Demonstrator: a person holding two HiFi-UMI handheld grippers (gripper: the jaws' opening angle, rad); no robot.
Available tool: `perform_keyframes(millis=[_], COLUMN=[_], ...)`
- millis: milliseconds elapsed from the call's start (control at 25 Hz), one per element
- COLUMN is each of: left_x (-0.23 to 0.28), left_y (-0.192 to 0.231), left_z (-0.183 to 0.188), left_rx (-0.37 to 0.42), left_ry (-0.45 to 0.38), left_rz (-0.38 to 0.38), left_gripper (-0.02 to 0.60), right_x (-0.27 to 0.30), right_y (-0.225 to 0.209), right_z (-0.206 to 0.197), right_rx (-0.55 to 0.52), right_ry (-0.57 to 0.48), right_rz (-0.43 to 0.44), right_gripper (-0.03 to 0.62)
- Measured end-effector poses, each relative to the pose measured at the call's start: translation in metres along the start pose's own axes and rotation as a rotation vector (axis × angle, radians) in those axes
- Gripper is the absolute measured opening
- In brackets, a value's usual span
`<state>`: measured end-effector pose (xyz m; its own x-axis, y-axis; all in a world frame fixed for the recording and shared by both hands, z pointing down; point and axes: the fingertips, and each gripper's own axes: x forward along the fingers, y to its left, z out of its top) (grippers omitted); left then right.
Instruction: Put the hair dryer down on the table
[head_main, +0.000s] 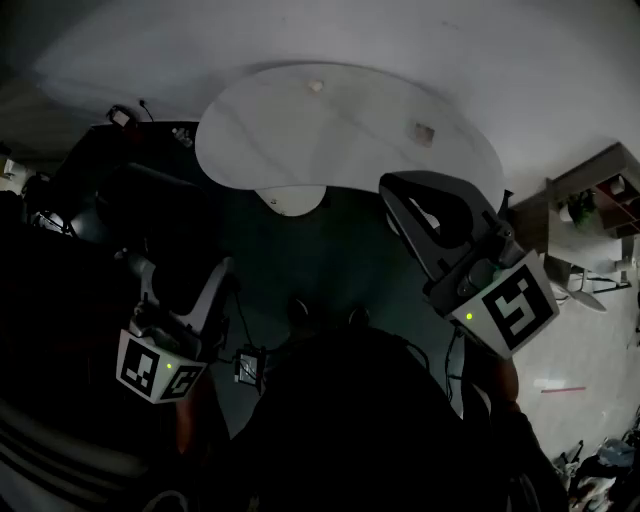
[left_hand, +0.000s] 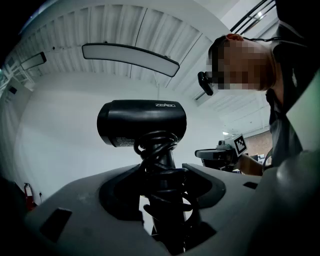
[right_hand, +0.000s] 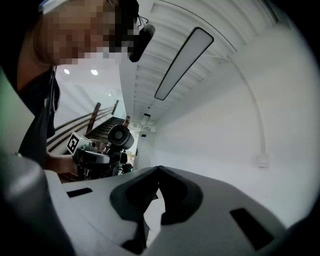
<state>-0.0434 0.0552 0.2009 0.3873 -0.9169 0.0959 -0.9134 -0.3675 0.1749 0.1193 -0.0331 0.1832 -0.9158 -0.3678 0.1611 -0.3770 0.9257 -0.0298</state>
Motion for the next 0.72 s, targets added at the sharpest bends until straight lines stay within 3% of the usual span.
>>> perform_keyframes(millis=[720], left_x=[0.006], left_y=[-0.011], left_z=[-0.010], left_rx=[-0.003], left_ry=[0.021], left_rz=[0.022], left_gripper=[0.238], right_x=[-0.015], right_y=[-0.010], right_z=[-0.004], right_rx=[0.014], right_ry=[-0.023], right_rz=[-0.011], right_gripper=[0.009])
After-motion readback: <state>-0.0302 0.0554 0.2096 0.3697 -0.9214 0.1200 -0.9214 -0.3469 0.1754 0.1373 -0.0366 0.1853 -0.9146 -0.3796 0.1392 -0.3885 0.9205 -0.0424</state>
